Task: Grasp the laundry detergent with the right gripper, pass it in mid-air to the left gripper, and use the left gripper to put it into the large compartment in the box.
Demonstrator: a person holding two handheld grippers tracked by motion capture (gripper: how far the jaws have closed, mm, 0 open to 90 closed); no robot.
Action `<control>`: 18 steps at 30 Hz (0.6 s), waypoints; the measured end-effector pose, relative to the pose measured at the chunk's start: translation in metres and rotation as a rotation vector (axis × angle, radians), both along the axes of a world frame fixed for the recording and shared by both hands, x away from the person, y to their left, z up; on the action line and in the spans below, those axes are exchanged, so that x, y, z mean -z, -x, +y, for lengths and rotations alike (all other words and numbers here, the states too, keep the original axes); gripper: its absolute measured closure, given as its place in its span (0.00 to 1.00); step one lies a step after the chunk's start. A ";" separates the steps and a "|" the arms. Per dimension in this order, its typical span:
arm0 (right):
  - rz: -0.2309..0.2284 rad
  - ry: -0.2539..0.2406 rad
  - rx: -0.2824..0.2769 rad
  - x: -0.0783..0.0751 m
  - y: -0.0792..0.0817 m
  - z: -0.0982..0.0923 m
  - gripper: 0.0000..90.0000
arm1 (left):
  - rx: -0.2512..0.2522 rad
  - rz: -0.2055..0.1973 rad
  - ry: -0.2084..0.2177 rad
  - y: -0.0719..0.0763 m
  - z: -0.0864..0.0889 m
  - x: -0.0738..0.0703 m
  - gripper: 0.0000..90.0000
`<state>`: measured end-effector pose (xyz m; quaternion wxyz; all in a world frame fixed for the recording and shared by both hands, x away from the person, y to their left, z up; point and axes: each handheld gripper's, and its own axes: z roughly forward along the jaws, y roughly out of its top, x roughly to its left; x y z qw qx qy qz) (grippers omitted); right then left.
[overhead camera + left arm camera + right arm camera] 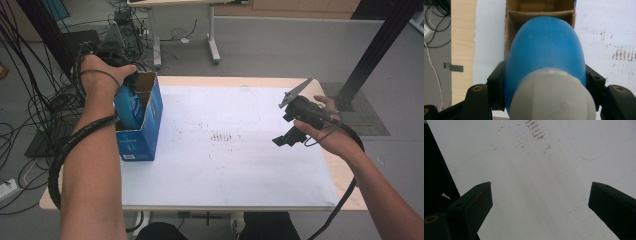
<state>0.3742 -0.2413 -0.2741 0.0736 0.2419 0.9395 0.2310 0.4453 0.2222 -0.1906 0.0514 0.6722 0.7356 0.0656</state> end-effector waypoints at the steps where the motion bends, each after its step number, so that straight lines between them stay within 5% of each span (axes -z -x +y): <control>1: 0.001 0.002 -0.001 0.001 0.000 0.000 0.06 | -0.002 -0.001 0.002 0.000 0.000 0.004 0.41; 18: 0.015 0.008 0.005 0.011 -0.005 0.003 0.06 | 0.006 0.004 -0.011 0.001 -0.003 0.063 0.41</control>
